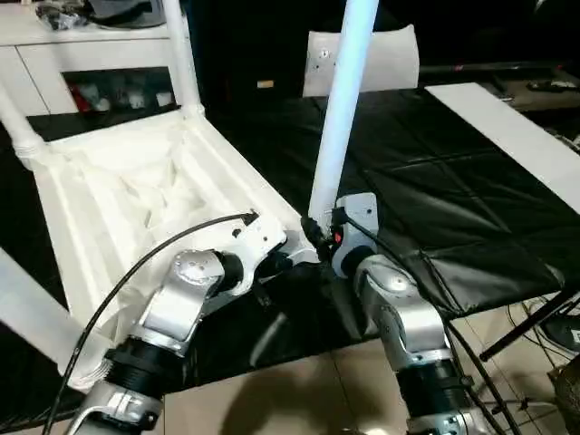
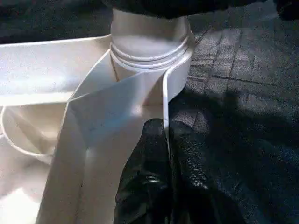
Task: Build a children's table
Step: Rotate leg to tighten
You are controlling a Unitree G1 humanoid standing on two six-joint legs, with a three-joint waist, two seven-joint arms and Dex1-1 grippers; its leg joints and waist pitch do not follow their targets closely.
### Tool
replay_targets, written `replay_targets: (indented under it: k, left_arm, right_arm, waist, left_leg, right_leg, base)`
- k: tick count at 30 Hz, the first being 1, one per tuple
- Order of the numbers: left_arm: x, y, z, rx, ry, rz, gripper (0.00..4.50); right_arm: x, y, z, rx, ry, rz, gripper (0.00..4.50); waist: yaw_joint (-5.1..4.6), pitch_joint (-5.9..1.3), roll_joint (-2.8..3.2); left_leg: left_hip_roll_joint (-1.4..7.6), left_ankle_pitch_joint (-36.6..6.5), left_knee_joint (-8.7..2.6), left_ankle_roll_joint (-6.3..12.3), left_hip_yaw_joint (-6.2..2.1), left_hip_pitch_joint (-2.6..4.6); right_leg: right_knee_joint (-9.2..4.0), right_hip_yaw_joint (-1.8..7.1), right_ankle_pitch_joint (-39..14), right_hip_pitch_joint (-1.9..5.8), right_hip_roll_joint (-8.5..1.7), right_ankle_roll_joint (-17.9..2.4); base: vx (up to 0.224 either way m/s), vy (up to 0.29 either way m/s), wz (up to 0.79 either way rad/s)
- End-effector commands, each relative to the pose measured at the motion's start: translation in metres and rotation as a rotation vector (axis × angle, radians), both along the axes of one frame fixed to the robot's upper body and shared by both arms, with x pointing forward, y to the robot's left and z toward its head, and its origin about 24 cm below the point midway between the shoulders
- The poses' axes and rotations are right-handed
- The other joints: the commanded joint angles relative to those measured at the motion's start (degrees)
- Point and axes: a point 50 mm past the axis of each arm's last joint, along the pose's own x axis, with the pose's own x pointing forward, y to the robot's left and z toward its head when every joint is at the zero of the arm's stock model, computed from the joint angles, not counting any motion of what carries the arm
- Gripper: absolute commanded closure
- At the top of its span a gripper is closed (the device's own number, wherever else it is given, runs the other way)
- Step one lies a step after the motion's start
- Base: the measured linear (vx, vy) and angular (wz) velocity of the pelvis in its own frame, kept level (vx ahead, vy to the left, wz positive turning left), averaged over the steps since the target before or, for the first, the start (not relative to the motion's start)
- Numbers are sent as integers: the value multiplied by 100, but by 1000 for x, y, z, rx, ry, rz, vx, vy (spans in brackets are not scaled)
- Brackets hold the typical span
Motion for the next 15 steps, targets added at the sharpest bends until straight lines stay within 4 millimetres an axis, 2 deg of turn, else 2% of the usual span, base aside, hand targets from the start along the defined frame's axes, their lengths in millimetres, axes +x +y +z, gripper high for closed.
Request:
replay_targets:
  k: [1, 2, 3, 5, 7, 8, 9, 10, 12, 13, 15]
  left_arm:
    - [-2, -21, 15, -39, -68, -141, 450]
    - [-2, -19, 14, -35, -66, -149, 450]
    - [-3, -17, 14, -34, -68, -166, 450]
    - [-4, -13, 12, -22, -64, -187, 450]
    - [-5, -7, 11, -12, -66, -230, 450]
    - [-8, 0, 10, 5, -69, -300, 450]
    - [-8, 0, 10, 5, -69, -300, 450]
    - [-8, 2, 9, 11, -69, -324, 450]
    - [-10, 9, 8, 31, -54, -379, 450]
    - [-9, 16, 6, 54, -41, -422, 450]
    - [-10, 18, 7, 55, -36, -460, 450]
  right_arm:
    - [-17, 29, 1, 57, -12, 231, 170]
    - [-17, 25, 1, 54, -23, 237, 160]
    - [-19, 20, 1, 54, -31, 242, 140]
    - [-21, 10, 2, 59, -43, 251, 136]
    - [-24, -5, 4, 56, -67, 271, 105]
    - [-26, -21, 7, 37, -99, 308, 96]
    - [-26, -21, 7, 37, -99, 308, 91]
    - [-27, -26, 8, 31, -108, 321, 91]
    - [-31, -41, 11, 10, -119, 413, 69]
    - [-36, -53, 15, -12, -120, 523, 57]
    - [-38, -60, 16, -26, -114, 582, 47]
  waist:
    - [46, -315, 33]
    - [68, -321, 57]
    - [78, -330, 49]
    - [97, -313, 34]
    - [117, -303, 44]
    - [157, -289, 54]
    - [171, -292, 39]
    - [187, -290, 50]
    - [216, -274, 51]
    - [256, -278, 50]
    - [331, -276, 24]
  left_leg:
    - [54, -68, -340, 330, 94, -187]
    - [61, -2, -335, 372, 94, -183]
    - [62, 51, -327, 406, 91, -186]
    - [72, 21, -329, 458, 104, -187]
    - [83, -156, -341, 456, 113, -176]
    - [80, -279, -341, 457, 117, -164]
    - [93, -377, -348, 461, 125, -156]
    - [96, -384, -351, 449, 123, -157]
    - [96, -487, -359, 415, 127, -151]
    - [96, -554, -354, 421, 127, -142]
    - [109, -572, -350, 508, 141, -128]
  right_leg:
    - [-372, 392, -378, 412, -371, -862]
    - [-354, 398, -245, 413, -375, -916]
    - [-341, 394, -93, 414, -363, -960]
    - [-350, 395, -93, 406, -366, -982]
    - [-370, 396, -360, 398, -377, -955]
    - [-408, 393, -577, 390, -375, -889]
    - [-412, 400, -705, 385, -373, -843]
    - [-411, 397, -743, 374, -379, -844]
    - [-446, 392, -982, 357, -381, -773]
    - [-457, 389, -1113, 371, -378, -713]
    - [-457, 396, -1118, 342, -381, -701]
  base:
    - [0, 0, 0]
    - [0, 0, 0]
    - [0, 0, 0]
    - [0, 0, 0]
    - [0, 0, 0]
    - [0, 0, 0]
    - [0, 0, 0]
    - [0, 0, 0]
    - [0, 0, 0]
    - [0, 0, 0]
    - [0, 0, 0]
